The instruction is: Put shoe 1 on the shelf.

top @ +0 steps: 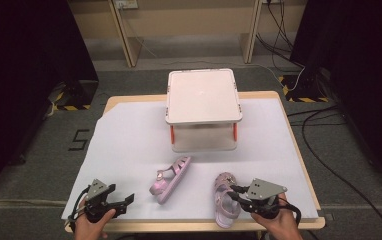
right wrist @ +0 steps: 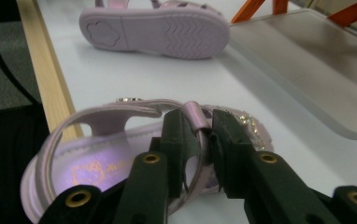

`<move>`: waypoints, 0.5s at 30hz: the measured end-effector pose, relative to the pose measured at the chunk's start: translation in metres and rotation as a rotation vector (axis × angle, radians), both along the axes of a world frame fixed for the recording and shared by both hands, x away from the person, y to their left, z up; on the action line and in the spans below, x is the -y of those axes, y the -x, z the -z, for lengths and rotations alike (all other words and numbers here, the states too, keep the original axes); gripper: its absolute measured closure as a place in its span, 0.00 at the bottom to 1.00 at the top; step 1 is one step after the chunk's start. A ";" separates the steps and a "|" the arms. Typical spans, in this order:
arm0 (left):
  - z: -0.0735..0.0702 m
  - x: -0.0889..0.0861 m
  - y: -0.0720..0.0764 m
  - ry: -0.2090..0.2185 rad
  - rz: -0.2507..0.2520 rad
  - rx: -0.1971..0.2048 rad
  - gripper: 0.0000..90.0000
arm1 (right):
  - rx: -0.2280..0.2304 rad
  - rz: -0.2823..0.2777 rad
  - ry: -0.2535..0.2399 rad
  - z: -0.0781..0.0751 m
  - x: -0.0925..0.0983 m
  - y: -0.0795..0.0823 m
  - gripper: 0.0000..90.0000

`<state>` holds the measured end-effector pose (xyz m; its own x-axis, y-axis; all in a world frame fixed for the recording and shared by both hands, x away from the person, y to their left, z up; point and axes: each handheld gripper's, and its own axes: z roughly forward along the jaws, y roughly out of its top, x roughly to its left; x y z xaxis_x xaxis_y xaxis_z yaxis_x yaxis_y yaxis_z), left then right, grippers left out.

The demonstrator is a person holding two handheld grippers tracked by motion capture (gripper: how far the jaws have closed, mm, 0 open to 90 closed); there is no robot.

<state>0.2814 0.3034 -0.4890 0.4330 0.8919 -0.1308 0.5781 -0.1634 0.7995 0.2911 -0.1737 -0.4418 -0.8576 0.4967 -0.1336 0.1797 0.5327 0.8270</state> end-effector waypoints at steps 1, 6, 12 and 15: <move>0.000 0.000 0.000 0.001 -0.002 -0.003 0.17 | 0.002 0.006 -0.025 -0.003 0.002 0.000 0.87; 0.000 -0.001 0.001 0.000 -0.006 0.001 0.17 | 0.009 0.002 -0.056 -0.008 0.004 -0.001 0.89; 0.000 -0.001 0.001 0.000 -0.005 0.000 0.17 | 0.017 0.008 -0.078 -0.015 0.003 -0.005 0.89; 0.000 -0.001 0.002 -0.001 -0.001 0.003 0.17 | 0.024 0.014 -0.093 -0.021 0.003 -0.012 0.89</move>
